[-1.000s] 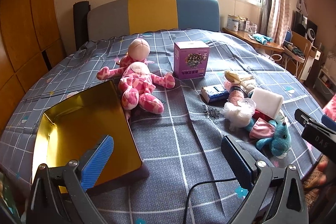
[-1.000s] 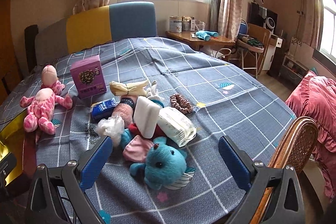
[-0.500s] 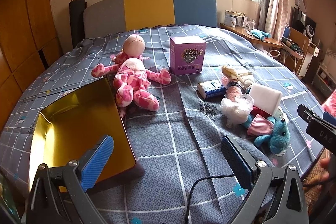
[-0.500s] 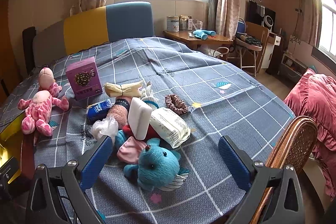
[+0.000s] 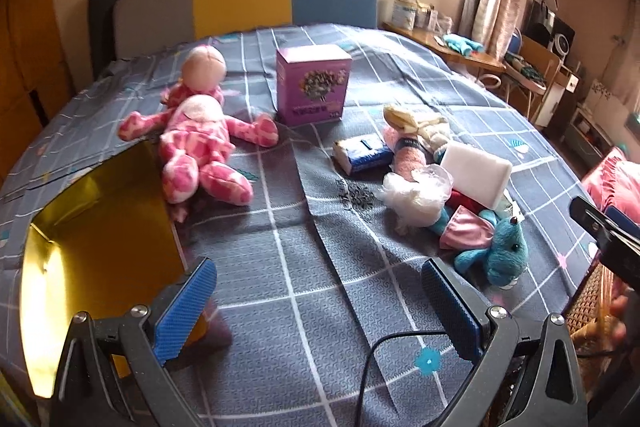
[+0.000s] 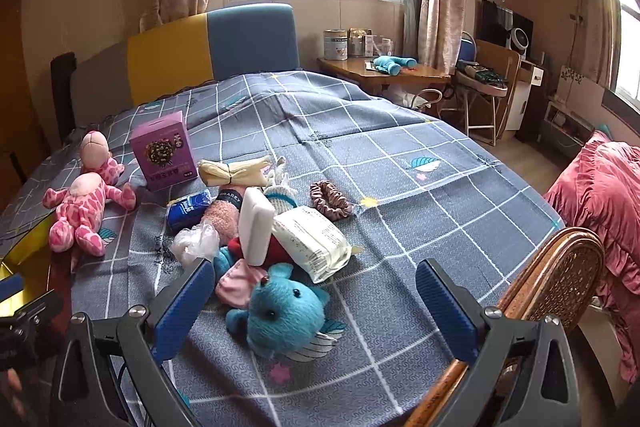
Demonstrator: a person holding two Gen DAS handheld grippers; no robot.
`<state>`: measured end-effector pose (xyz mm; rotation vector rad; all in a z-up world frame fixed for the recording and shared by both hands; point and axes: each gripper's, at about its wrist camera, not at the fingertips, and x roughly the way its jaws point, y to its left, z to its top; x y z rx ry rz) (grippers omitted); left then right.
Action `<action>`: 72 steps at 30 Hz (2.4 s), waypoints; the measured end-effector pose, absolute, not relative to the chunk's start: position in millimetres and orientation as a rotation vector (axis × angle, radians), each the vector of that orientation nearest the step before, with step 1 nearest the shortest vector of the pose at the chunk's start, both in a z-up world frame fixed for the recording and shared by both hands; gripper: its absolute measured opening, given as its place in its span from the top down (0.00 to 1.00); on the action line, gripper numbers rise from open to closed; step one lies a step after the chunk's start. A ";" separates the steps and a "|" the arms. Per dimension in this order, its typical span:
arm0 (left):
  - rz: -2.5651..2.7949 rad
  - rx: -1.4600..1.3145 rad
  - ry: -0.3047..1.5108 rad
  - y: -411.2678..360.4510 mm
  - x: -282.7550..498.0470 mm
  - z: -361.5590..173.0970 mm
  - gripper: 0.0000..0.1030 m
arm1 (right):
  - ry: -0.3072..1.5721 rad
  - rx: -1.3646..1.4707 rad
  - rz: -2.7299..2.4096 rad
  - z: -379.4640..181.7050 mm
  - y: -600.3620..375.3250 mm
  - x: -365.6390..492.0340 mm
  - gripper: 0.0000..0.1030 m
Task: Organize soft objects
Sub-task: 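Close the left tool on the clear plastic bag of white fluff, then drop the plastic bag in the tray with left tool while right tool grasps the sponge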
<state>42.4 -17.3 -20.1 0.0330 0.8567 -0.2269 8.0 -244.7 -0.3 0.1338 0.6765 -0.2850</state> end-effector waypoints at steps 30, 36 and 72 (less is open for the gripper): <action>-0.403 -0.103 1.127 -125.0 180.6 -106.1 0.21 | 0.729 0.264 -0.116 -23.0 -270.1 18.3 0.00; -0.449 -0.138 1.124 -110.4 170.9 -111.1 0.56 | 0.732 0.247 -0.117 -22.3 -267.8 18.5 0.07; 0.059 -0.272 0.905 189.1 152.3 -50.2 0.53 | 0.897 -0.023 -0.054 -29.1 -213.3 141.3 0.81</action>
